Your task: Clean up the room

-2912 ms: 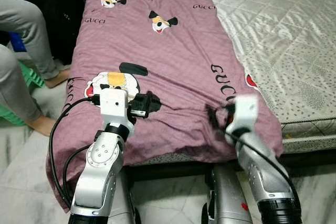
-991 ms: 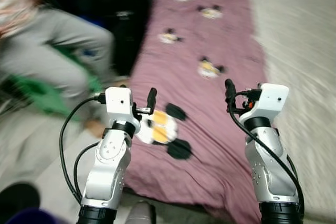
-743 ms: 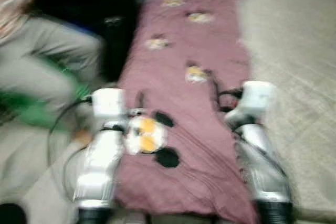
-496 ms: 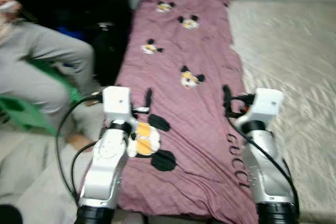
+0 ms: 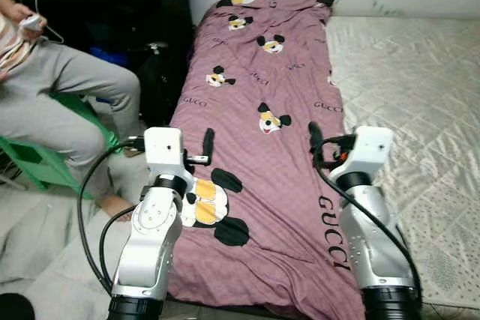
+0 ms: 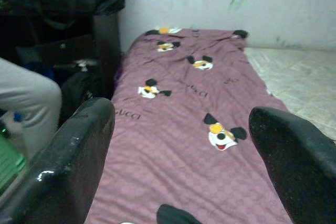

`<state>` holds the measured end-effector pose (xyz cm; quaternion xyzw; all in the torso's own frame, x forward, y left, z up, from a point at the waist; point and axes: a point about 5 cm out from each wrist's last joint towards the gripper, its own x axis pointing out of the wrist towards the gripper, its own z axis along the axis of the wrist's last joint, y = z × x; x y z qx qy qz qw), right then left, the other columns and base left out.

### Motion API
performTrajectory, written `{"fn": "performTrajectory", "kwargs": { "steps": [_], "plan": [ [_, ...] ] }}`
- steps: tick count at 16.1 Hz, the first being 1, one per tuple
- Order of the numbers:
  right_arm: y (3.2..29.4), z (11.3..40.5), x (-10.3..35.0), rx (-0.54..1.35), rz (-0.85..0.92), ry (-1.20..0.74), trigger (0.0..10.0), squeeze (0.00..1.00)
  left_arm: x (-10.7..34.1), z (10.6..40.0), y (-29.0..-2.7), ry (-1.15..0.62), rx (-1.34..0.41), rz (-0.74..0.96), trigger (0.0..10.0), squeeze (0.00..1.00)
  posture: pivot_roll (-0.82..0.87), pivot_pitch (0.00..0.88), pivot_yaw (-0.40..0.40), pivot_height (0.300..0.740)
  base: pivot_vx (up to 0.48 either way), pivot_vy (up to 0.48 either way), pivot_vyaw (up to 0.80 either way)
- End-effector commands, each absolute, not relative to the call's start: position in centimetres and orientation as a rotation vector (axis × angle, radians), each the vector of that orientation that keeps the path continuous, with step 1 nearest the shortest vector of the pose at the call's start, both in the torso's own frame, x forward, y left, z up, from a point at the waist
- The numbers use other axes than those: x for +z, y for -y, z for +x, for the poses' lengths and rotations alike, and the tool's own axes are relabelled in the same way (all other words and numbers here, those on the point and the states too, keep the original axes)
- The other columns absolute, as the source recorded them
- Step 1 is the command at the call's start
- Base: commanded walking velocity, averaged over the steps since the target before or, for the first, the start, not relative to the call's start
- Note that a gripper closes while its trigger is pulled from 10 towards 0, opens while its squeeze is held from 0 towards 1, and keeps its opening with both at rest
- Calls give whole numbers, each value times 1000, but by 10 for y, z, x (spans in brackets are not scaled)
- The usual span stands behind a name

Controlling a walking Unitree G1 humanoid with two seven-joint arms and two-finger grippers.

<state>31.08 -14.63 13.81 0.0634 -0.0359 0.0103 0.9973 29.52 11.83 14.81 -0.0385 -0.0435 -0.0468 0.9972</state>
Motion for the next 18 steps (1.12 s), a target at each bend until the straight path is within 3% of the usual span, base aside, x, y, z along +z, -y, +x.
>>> {"fn": "performTrajectory", "kwargs": {
  "steps": [1, 8, 11, 16, 18],
  "plan": [
    [135, 312, 129, 34, 155, 3, 10000, 0, 141, 293, -123, 58, -56, -69, 10000, 0, 15, 71, 72, 740, 0, 0, 0],
    [140, 316, 128, -38, 6, -27, 10000, 0, 142, 291, -119, 59, -78, -97, 10000, 0, 11, 85, 70, 740, 0, 0, 0],
    [134, 315, 133, 49, 145, 3, 10000, 0, 143, 290, -112, 65, -108, -74, 10000, 0, 12, 88, 74, 740, 0, 0, 0],
    [129, 314, 130, 67, -2, 0, 10000, 0, 144, 292, -112, 68, -126, -67, 10000, 0, 12, 80, 78, 740, 0, 0, 0],
    [129, 313, 130, 106, 66, -1, 10000, 0, 142, 289, -106, 61, -144, -72, 10000, 0, 7, 80, 78, 740, 0, 0, 0]
  ]
}}
